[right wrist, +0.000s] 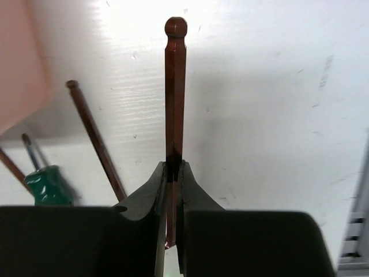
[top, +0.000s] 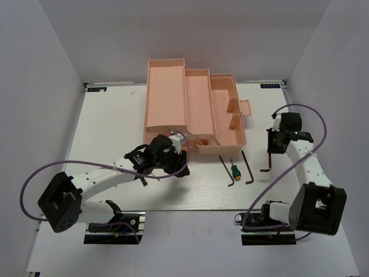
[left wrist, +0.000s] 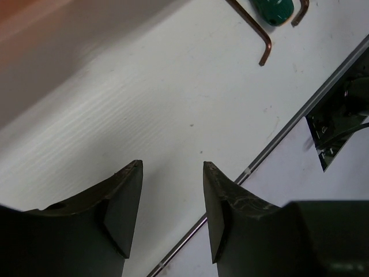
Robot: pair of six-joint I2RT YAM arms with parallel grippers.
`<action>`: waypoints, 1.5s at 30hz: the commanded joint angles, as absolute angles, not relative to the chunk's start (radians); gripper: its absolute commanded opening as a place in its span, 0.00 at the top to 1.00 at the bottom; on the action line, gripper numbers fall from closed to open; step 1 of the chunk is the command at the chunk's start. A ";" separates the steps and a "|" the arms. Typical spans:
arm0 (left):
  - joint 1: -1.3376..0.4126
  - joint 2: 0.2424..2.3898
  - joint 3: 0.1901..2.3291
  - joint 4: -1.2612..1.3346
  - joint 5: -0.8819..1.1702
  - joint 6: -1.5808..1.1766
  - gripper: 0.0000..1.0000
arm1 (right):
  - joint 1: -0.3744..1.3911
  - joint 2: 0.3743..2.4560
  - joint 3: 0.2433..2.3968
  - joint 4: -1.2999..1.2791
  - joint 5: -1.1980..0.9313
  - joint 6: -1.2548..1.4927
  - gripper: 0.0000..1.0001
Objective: Sort the tools into containers
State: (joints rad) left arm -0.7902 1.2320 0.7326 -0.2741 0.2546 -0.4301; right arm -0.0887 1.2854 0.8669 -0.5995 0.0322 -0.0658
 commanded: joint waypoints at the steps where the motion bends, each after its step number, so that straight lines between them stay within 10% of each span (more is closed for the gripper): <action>1: -0.883 1.281 0.790 -0.218 0.161 -0.456 0.44 | -0.095 1.177 0.968 -0.635 0.019 -0.155 1.00; 10: -1.078 1.501 0.942 -0.149 -0.012 -0.521 0.44 | -0.012 1.342 1.249 -0.678 -0.543 -0.120 1.00; 21: -1.183 1.701 1.111 -0.153 -0.195 -0.617 0.47 | 0.170 1.680 1.506 -0.578 -0.381 0.074 0.99; 24: -1.193 1.735 1.144 -0.163 -0.207 -0.629 0.47 | 0.193 1.735 1.546 -0.598 -0.348 0.069 0.64; 27: -1.203 1.765 1.155 -0.163 -0.230 -0.644 0.46 | 0.193 1.695 1.514 -0.595 -0.341 0.057 0.52; 38: -1.203 1.939 1.322 -0.221 -0.316 -0.733 0.46 | 0.146 1.275 1.176 -0.681 0.035 -0.153 0.63; 45: -1.193 2.040 1.460 -0.328 -0.402 -0.831 0.52 | 0.063 1.161 0.873 -0.701 -0.099 -0.189 0.68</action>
